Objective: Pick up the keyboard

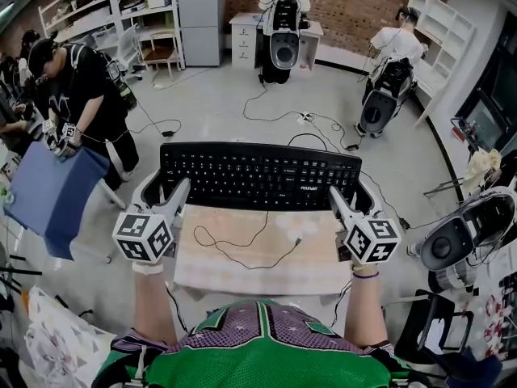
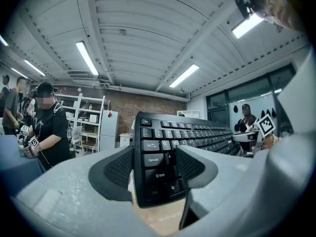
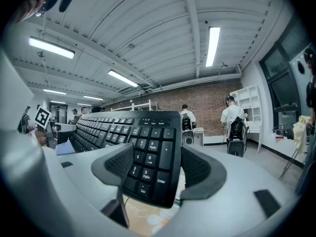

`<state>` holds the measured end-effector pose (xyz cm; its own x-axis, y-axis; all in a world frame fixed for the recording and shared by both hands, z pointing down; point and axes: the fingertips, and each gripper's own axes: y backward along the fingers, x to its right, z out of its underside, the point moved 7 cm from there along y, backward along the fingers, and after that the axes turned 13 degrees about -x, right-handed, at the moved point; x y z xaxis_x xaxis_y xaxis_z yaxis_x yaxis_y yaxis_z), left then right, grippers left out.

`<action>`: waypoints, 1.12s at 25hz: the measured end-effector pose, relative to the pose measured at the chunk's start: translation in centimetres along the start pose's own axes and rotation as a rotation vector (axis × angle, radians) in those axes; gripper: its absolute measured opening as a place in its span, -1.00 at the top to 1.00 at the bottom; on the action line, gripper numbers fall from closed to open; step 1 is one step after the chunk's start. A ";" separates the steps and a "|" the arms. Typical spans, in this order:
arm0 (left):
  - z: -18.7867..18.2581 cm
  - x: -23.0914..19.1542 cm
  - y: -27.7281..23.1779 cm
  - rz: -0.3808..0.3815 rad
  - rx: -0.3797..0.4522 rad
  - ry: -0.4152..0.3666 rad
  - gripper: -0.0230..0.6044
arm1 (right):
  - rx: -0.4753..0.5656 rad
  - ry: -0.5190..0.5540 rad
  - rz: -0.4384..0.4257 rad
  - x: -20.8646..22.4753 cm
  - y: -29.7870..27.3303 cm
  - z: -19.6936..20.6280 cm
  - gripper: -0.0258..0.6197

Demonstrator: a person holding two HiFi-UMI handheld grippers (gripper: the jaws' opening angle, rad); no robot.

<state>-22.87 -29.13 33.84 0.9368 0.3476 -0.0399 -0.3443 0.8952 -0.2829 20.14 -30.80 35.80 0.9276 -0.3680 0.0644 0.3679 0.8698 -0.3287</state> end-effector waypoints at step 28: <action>-0.4 0.1 0.0 0.031 0.024 0.000 0.07 | 0.023 0.002 0.015 0.0 1.3 -0.3 0.02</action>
<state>-22.73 -29.18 33.44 0.9255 0.3756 -0.0489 -0.3750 0.8902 -0.2586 20.55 -29.79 35.09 0.9328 -0.3558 0.0576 0.3556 0.8825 -0.3078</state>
